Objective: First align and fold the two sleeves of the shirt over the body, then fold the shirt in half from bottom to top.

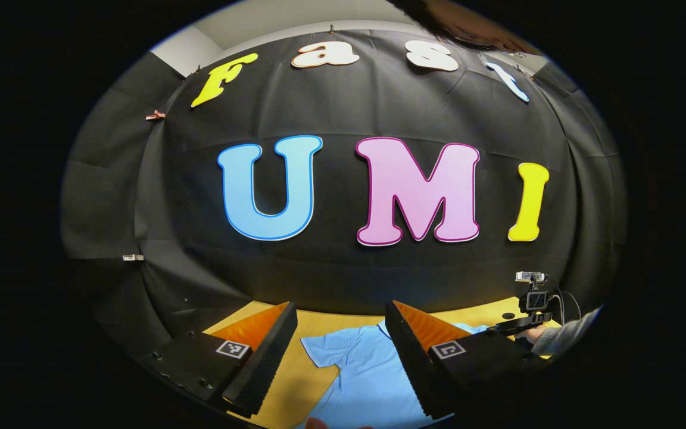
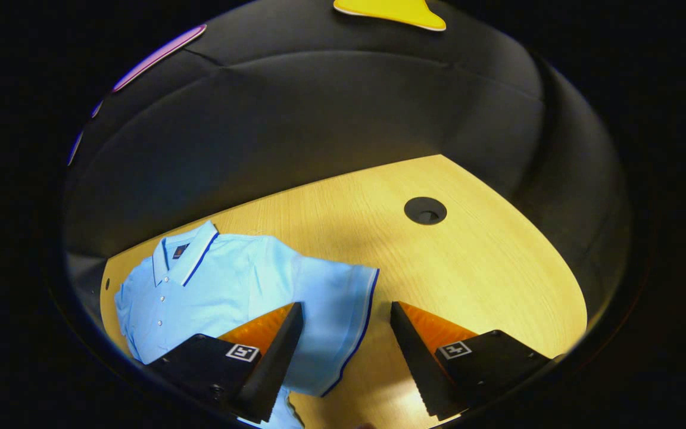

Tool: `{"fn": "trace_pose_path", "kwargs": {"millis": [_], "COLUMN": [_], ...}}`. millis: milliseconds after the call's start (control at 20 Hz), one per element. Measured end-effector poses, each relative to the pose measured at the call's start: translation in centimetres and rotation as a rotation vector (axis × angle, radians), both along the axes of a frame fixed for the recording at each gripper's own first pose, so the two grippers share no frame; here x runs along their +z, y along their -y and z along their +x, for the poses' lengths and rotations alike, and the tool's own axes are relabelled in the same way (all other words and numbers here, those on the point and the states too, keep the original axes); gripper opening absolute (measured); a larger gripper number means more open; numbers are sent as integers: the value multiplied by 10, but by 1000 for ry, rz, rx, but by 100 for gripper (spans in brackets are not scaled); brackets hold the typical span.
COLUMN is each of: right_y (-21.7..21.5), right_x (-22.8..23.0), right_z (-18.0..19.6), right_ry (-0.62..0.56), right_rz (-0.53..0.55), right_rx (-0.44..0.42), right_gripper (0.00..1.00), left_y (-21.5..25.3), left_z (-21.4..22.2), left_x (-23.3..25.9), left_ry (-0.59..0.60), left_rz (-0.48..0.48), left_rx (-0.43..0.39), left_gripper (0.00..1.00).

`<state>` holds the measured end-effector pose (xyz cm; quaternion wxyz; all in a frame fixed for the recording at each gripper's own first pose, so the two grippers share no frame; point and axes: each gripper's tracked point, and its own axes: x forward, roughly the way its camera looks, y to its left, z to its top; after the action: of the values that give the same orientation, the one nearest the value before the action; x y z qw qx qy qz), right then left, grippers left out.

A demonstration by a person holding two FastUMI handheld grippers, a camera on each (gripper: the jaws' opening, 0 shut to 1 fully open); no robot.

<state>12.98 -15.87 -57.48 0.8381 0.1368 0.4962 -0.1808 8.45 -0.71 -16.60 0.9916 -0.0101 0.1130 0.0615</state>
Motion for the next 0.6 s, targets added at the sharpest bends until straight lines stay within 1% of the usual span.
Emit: {"fn": "trace_pose_path", "kwargs": {"millis": [50, 100, 200, 250, 300, 350, 400, 450, 550, 600], "right_y": [3, 2, 2, 3, 5, 8, 10, 9, 10, 9], "right_x": [-3, -1, -5, -5, -5, -6, -5, -6, -19, -9], "right_z": [4, 5, 8, 10, 8, 8, 7, 7, 3, 7], "right_ry": [1, -7, -11, -12, -18, -26, -28, -32, -42, -38], "right_rz": [-12, -13, -4, -1, 3, 9, 13, 30, 43, 36], "right_rx": [1, -4, -18, -30, -48, -67, -83, -90, -102, -95], "right_gripper": [90, 81, 70, 67, 51, 37, 39, 24, 15, 9], "left_y": [-1, -2, -4, -7, -9, -11, -13, -15, -18, -19], "left_z": [0, 0, -1, -2, -2, -2, -3, -4, -6, -5], "left_x": [-1, -1, -3, -2, -2, -4, -4, -7, -8, -8], "left_ry": [-1, -3, -4, -4, -6, -7, -10, -14, -16, -16], "left_rz": [1, 2, 4, 6, 7, 6, 6, 6, 6, 8], "left_rx": [1, 2, 3, 6, 8, 11, 14, 18, 23, 24], "left_gripper": [95, 95, 95, 95, 95, 95, 95, 95, 95, 95]}}
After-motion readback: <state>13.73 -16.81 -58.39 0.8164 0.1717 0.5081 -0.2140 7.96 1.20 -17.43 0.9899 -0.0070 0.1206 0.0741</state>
